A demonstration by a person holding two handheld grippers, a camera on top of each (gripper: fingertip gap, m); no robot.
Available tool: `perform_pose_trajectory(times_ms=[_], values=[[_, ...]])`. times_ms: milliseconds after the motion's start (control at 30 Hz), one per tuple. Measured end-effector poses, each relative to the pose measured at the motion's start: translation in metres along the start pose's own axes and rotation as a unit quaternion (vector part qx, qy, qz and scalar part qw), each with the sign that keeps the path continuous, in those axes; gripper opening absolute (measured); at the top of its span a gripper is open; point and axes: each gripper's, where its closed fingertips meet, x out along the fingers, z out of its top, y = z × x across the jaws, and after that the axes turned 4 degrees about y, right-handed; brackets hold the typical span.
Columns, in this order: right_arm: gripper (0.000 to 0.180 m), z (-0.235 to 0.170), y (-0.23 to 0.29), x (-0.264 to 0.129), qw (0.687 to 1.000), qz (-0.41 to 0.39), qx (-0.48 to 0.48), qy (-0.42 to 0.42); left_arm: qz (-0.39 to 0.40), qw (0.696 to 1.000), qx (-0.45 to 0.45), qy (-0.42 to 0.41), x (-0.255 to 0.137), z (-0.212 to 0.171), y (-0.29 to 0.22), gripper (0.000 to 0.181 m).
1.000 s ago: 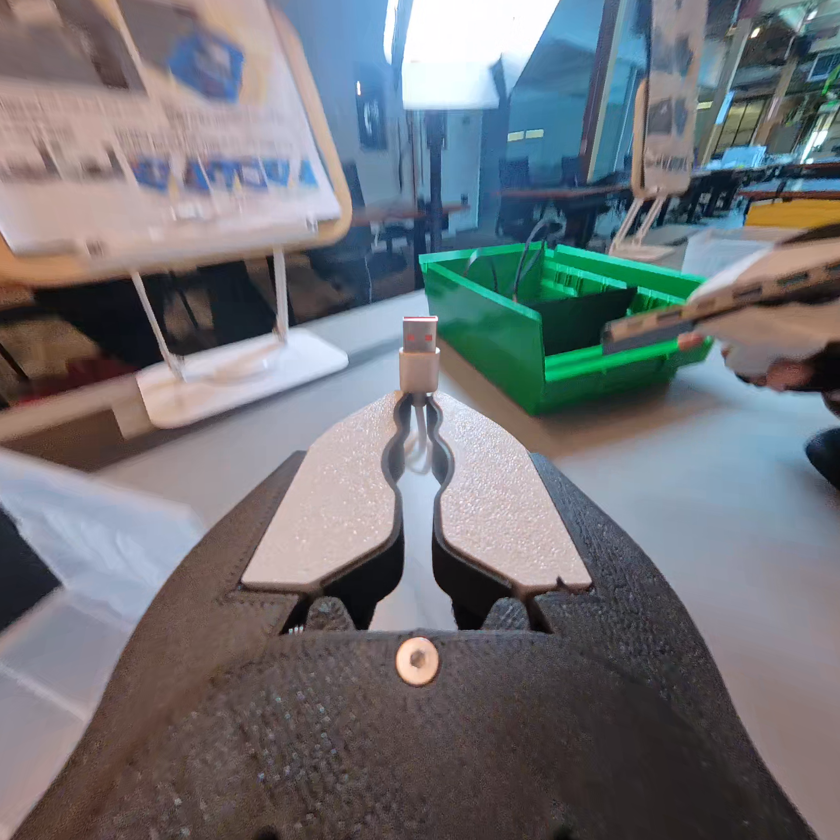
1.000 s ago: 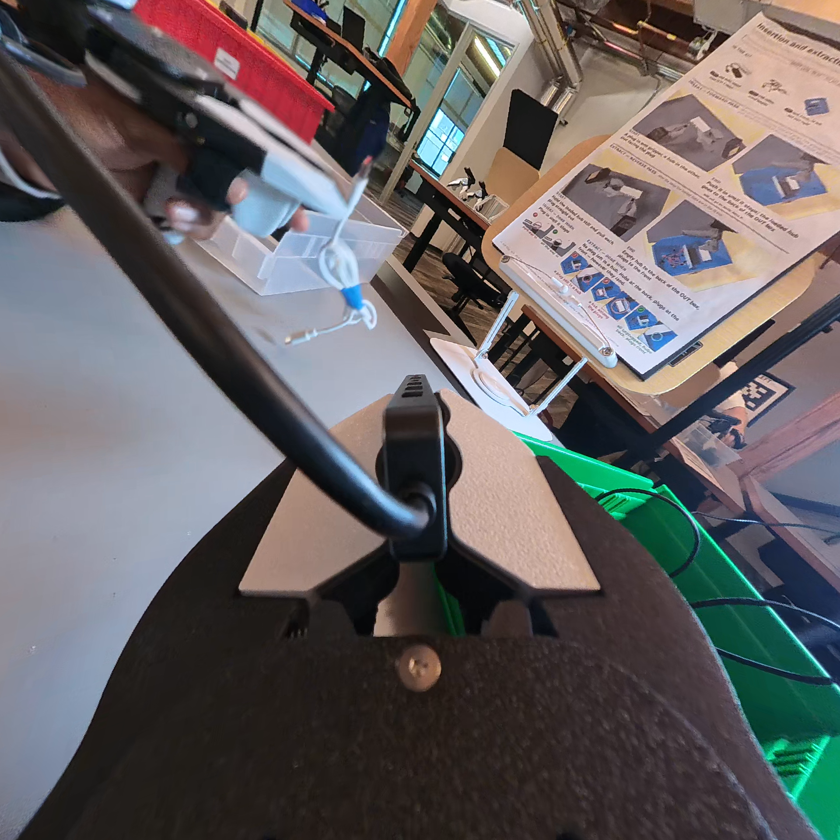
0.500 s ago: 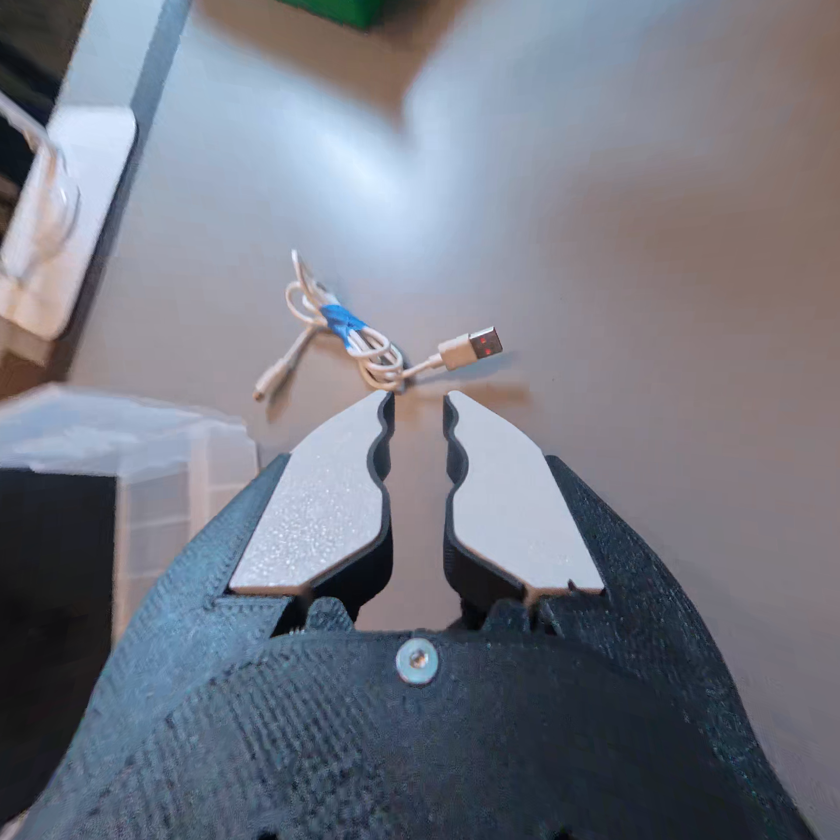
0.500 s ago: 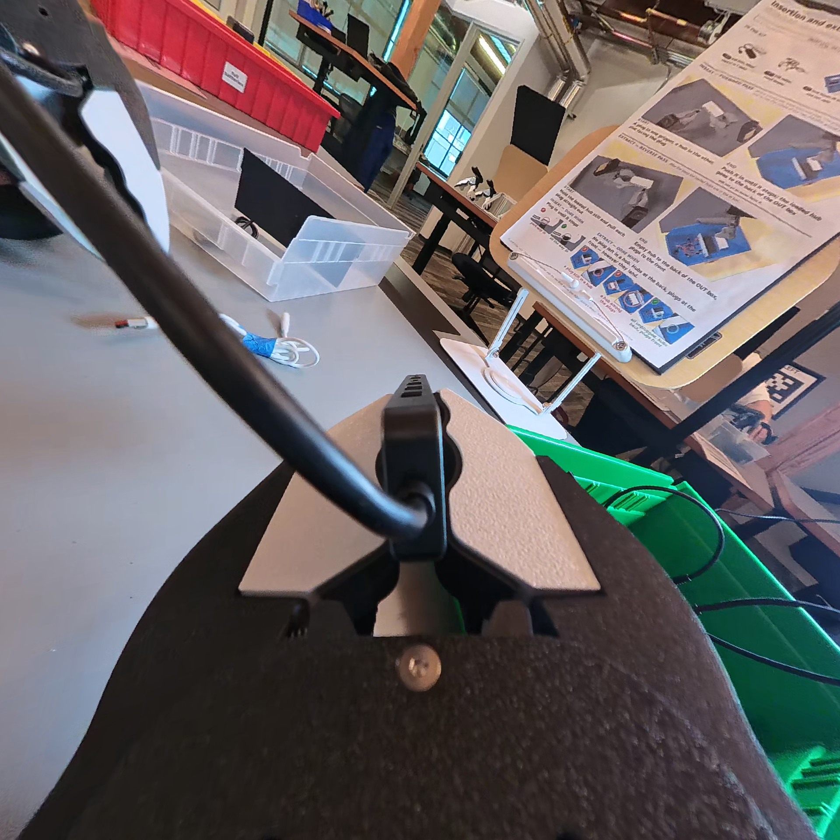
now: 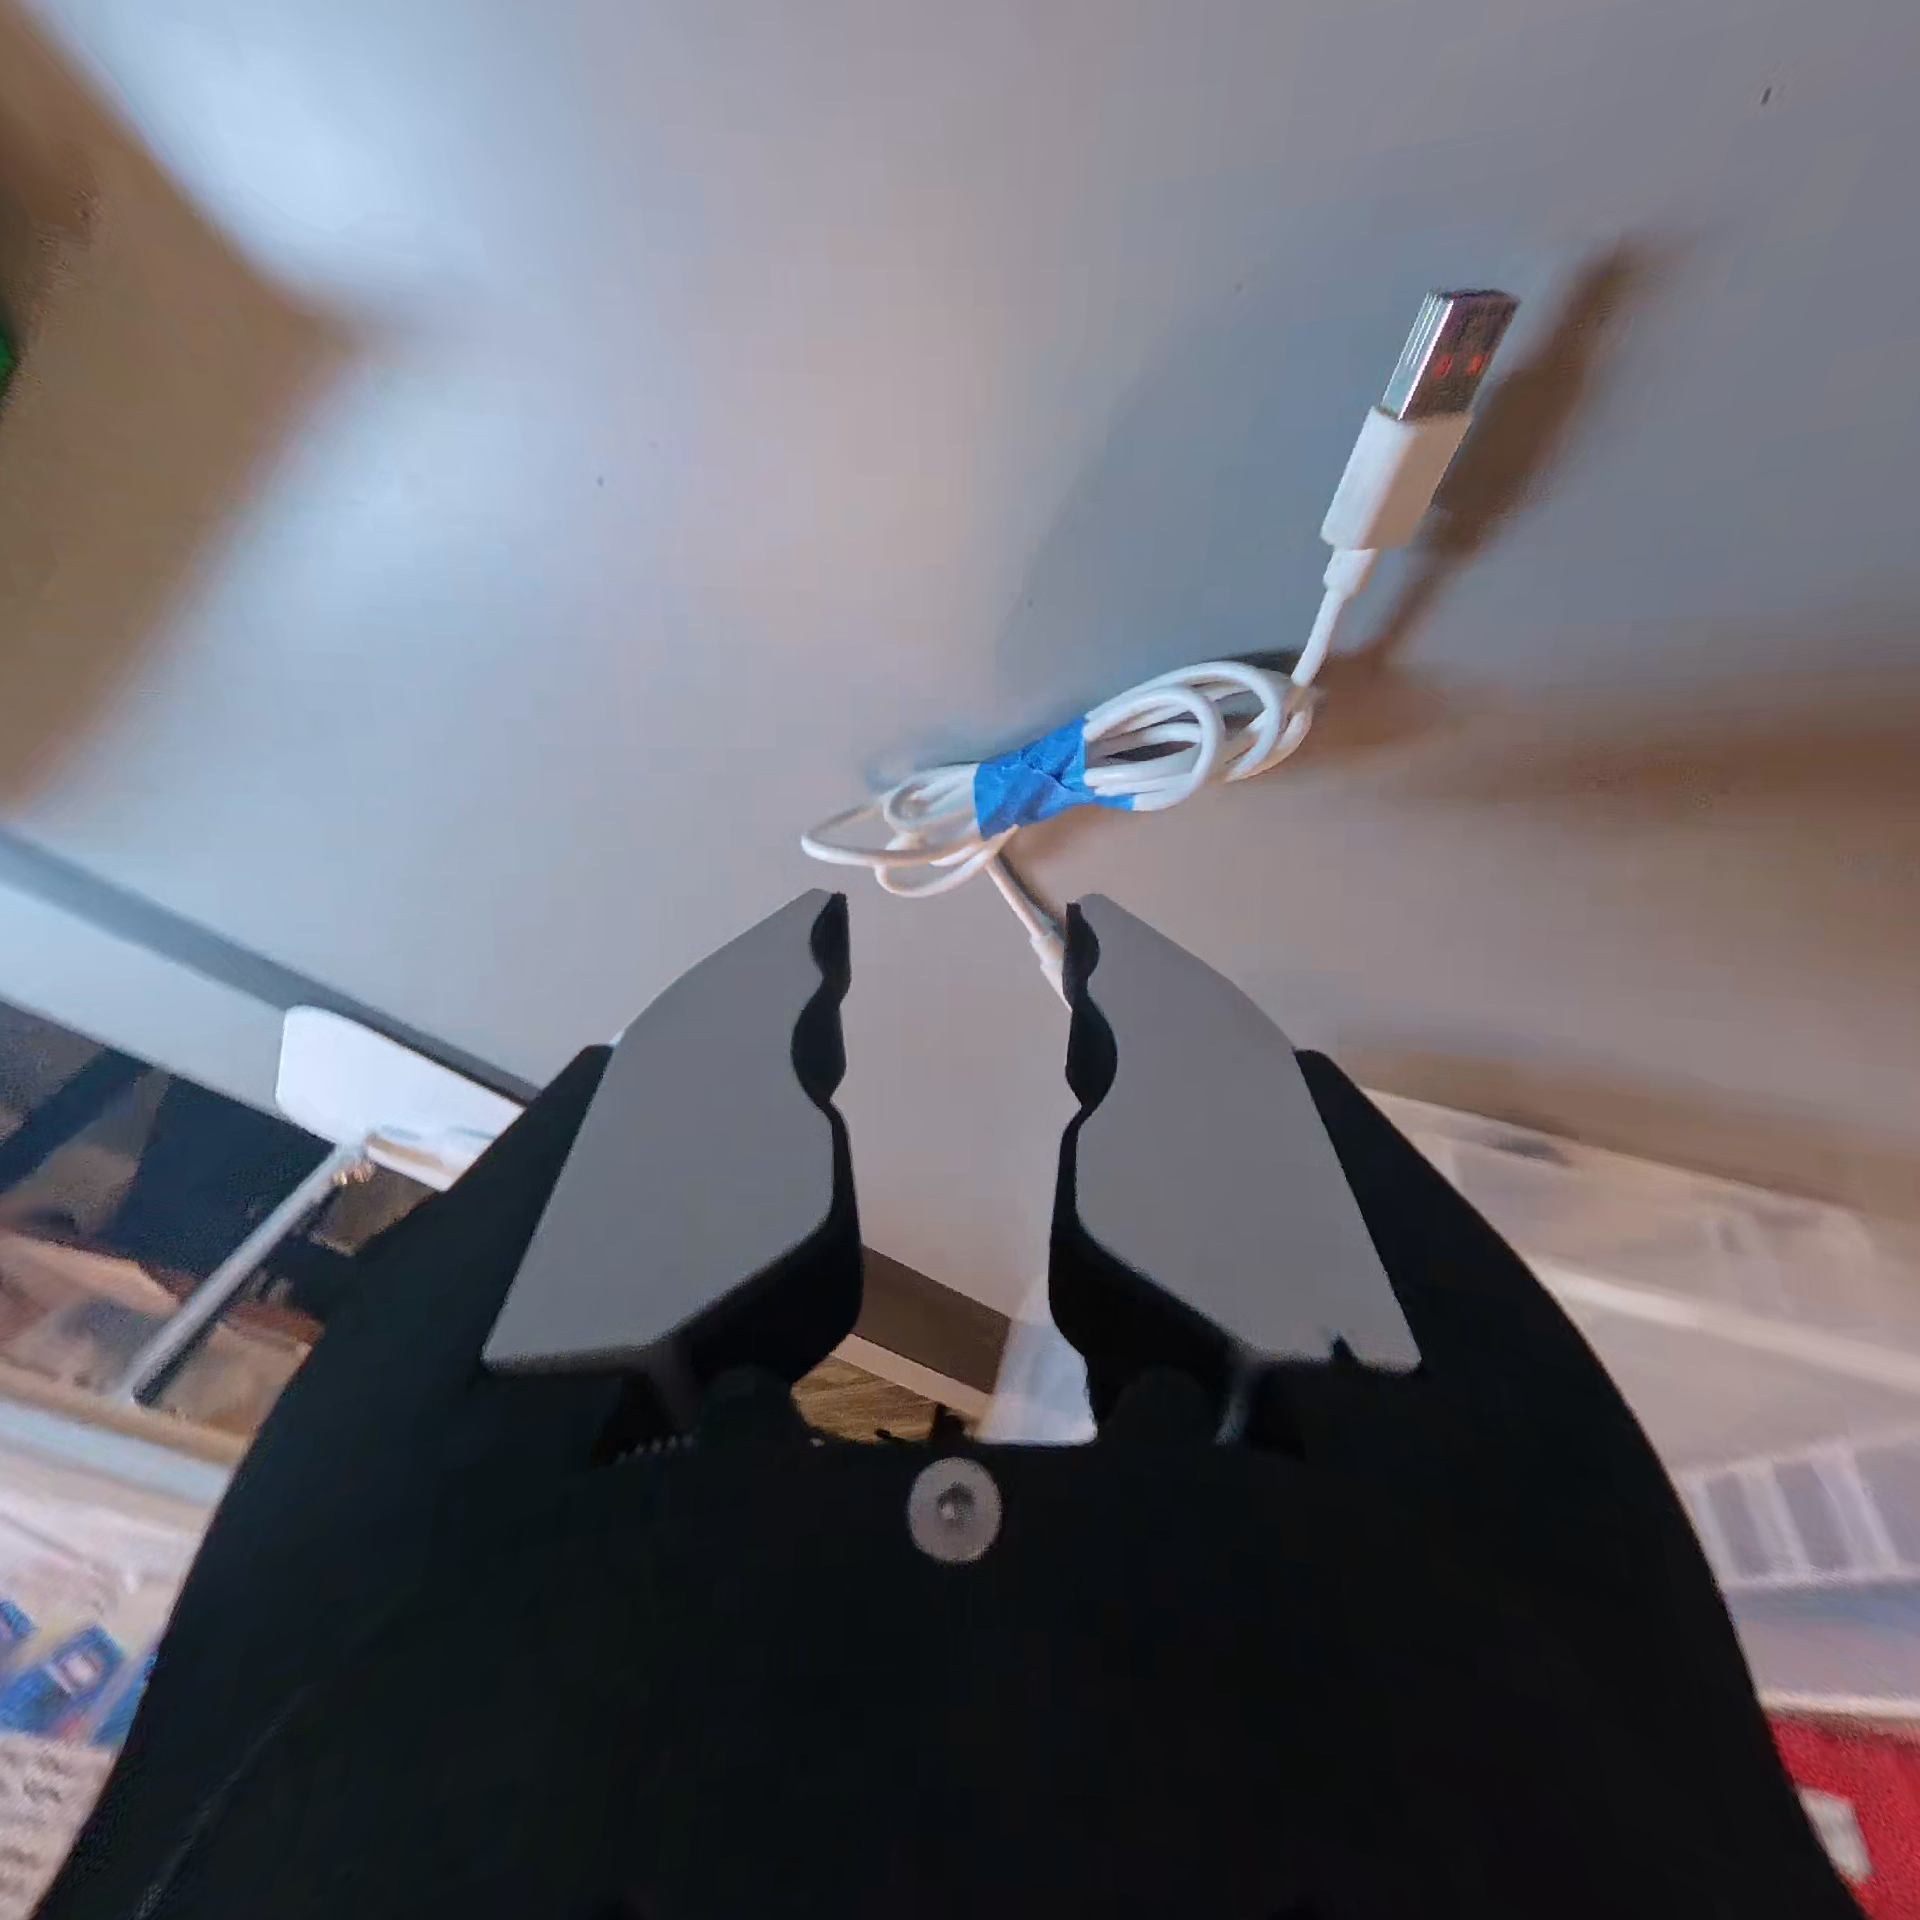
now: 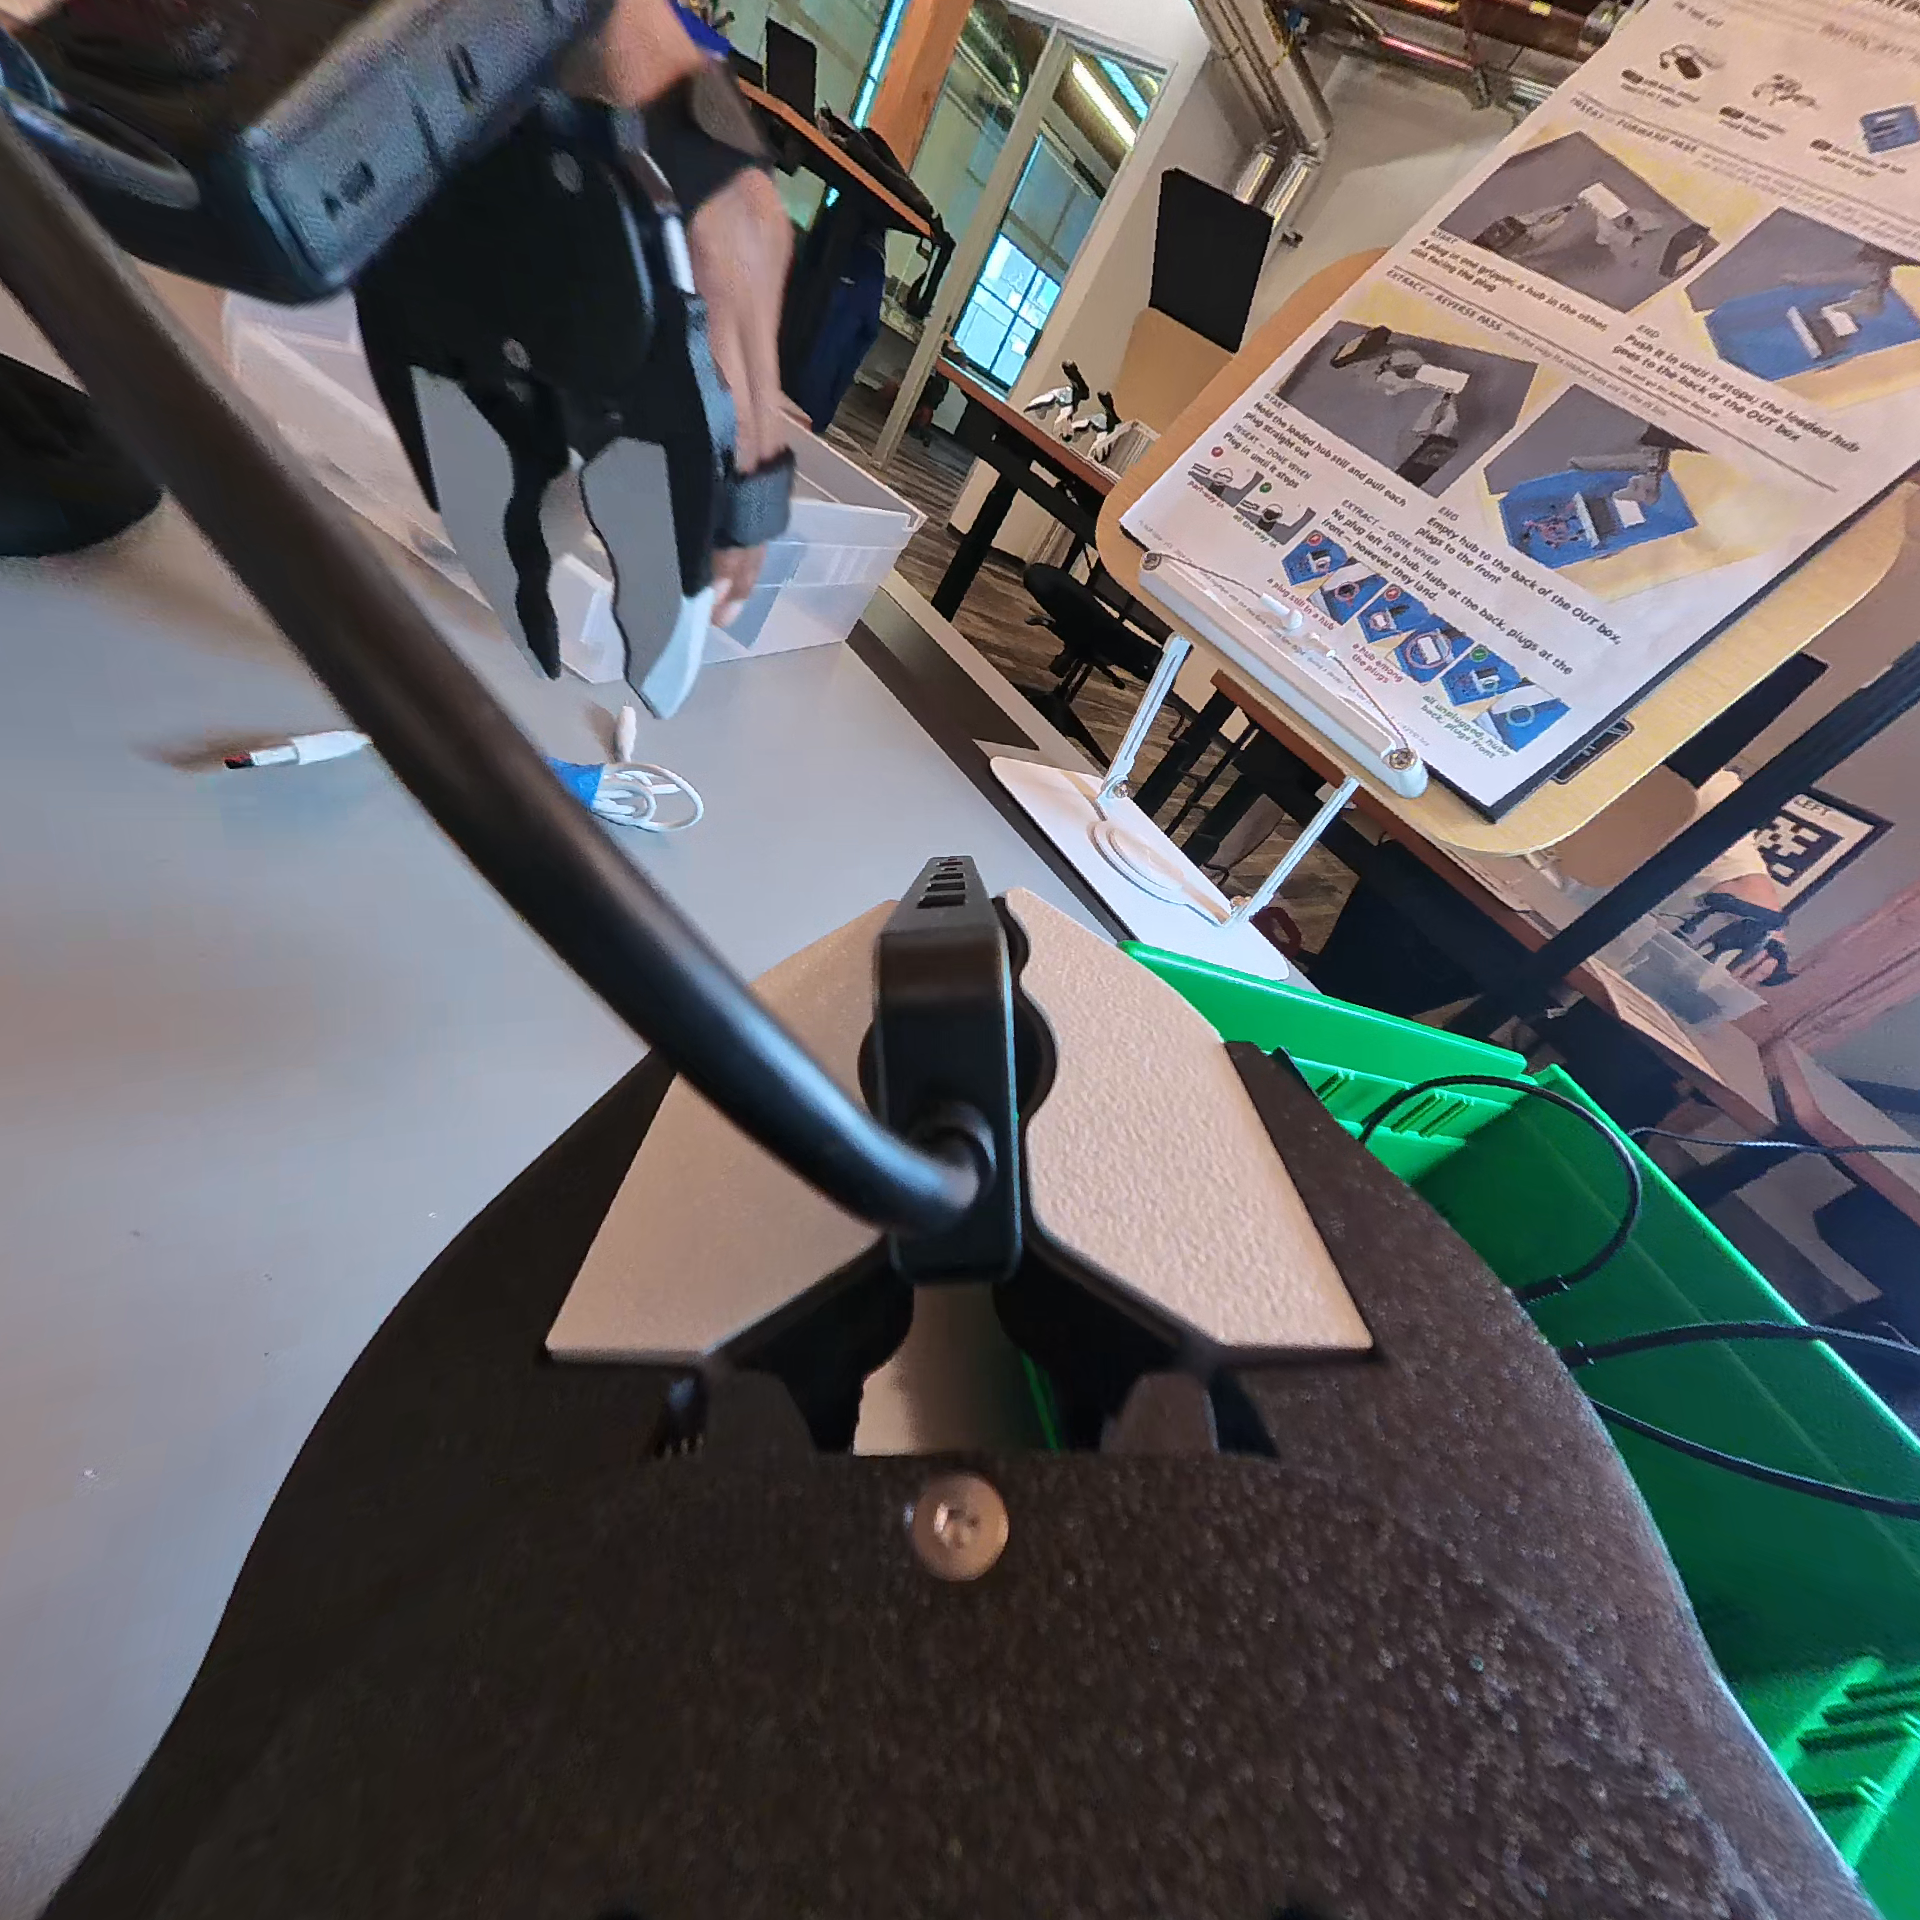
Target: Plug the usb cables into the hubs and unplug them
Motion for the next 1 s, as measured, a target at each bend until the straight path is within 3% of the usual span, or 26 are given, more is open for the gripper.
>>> perform_pose_trajectory(times_ms=[200,367,500,633,733,867,1000], values=[[0.012,-0.003,-0.014,-0.008,1.0,-0.012,0.006,-0.002,-0.053,0.984,0.166,0.043,0.033,0.004,0.005,0.045],[0.012,-0.005,-0.035,-0.019,0.999,-0.035,0.034,-0.012,-0.08,0.978,0.181,0.067,0.047,-0.006,-0.004,0.027],[0.012,-0.003,-0.04,-0.023,0.998,-0.04,0.045,-0.02,0.052,0.994,0.06,0.076,0.03,-0.021,0.039,0.024],[0.012,-0.002,-0.042,-0.024,0.998,-0.051,0.043,-0.017,0.223,0.953,-0.139,0.149,-0.009,-0.063,0.071,0.024],[0.012,0.001,-0.044,-0.025,0.997,-0.055,0.049,-0.022,0.204,0.936,-0.258,0.125,-0.008,-0.042,0.026,0.027],[0.012,0.001,-0.046,-0.024,0.996,-0.051,0.073,-0.03,0.141,0.942,-0.301,0.039,0.002,0.029,-0.04,0.03],[0.012,-0.002,-0.046,-0.02,0.993,-0.043,0.102,-0.034,0.103,0.907,-0.396,-0.099,-0.025,0.069,-0.049,0.03]])
